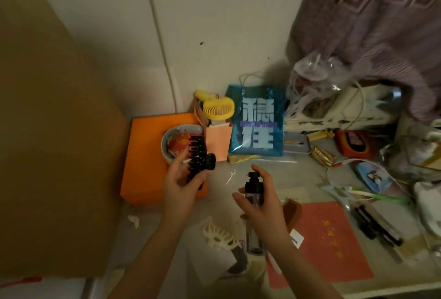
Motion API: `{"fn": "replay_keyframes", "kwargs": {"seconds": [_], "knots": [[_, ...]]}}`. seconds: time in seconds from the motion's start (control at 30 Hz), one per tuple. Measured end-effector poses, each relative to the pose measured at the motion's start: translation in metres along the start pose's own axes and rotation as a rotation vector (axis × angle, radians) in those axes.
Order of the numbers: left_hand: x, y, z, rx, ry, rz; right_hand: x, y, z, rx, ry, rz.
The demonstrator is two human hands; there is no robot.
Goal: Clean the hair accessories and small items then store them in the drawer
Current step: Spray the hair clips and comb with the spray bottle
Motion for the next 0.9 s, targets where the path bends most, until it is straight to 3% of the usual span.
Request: {"fn": "replay_keyframes", "kwargs": {"seconds": [0.23, 0.9], "knots": [[-0.086, 0.028, -0.021, 0.031, 0.163, 0.083, 0.078, -0.03, -0.018, -0.037, -0.199, -0.129], [-0.288, 0.054, -0.049, 0.115, 0.54, 0.176, 0.277, -0.101, -0.055, -0.096, -0.663, -0.163]]}}
Point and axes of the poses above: each hand's wrist, its own z-axis away from the middle knuckle, its own y-axis out of the palm, x = y × z, the point moved 8 cm from there along -z, towards the middle knuckle, and after that the axes turned 2 degrees about -z, right-handed, at the moved point
